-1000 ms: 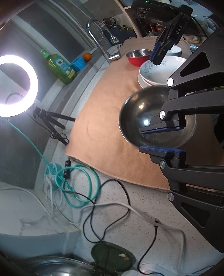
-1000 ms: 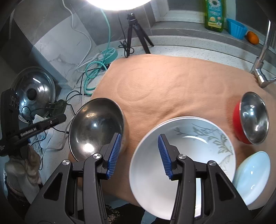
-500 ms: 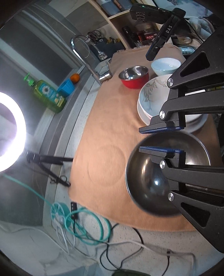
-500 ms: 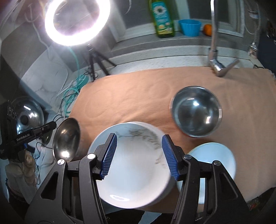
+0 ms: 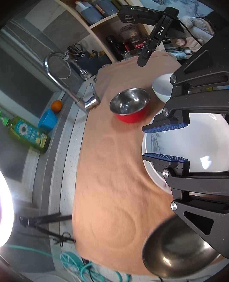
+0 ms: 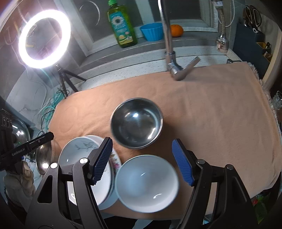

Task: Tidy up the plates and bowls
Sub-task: 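Move the open left gripper to the red-backed steel bowl rim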

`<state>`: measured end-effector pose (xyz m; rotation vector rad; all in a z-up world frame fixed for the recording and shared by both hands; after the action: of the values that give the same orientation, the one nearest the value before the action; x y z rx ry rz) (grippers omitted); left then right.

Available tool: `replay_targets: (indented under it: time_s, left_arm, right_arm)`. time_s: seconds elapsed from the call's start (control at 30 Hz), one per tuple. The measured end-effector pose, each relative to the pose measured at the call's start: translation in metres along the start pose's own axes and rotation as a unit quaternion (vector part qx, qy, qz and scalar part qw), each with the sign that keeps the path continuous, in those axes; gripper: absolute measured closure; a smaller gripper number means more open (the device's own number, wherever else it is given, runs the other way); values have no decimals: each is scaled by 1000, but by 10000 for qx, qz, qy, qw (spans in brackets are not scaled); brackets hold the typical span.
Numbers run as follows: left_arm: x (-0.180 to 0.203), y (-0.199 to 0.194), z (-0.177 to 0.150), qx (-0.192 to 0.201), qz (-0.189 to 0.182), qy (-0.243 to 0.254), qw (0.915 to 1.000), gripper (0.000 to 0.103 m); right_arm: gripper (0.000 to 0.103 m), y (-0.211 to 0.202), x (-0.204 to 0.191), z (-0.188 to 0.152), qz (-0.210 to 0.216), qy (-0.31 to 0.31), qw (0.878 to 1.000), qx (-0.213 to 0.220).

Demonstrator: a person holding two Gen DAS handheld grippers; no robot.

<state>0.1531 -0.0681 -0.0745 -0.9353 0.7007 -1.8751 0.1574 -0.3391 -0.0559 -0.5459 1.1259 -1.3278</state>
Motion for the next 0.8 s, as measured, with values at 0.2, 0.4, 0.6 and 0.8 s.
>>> replay_targets:
  time_s: [0.2,0.4,0.6,0.8]
  left_arm:
    - [28,32,15,-152,-193,198,9995,81]
    - [47,61,25,-312,-261,318,9987,81]
    - [54,80,32,-360,-218,279,9987,81]
    - [52,91,37,-425,-119,226,9988,81]
  right_arm:
    - [45,14,24,18,154,185,9995,-181]
    - [64,36,39,28,175,199,9989,-390]
    - [69,53,41,35,307,138,9979,-547]
    - [74,72,45,42,442,230,9961,-735]
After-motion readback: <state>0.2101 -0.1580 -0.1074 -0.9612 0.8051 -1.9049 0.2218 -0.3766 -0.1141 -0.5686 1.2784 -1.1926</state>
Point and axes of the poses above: each gripper's, at about its wrist camera, not at the fingertips, and y roughly the way its jaws point, x to its right, z to its top, the point moved 1 cm from there along y, roughly the way its jaws point, and after that the axes turned 14 degrees about y, right-handed, at the moved point
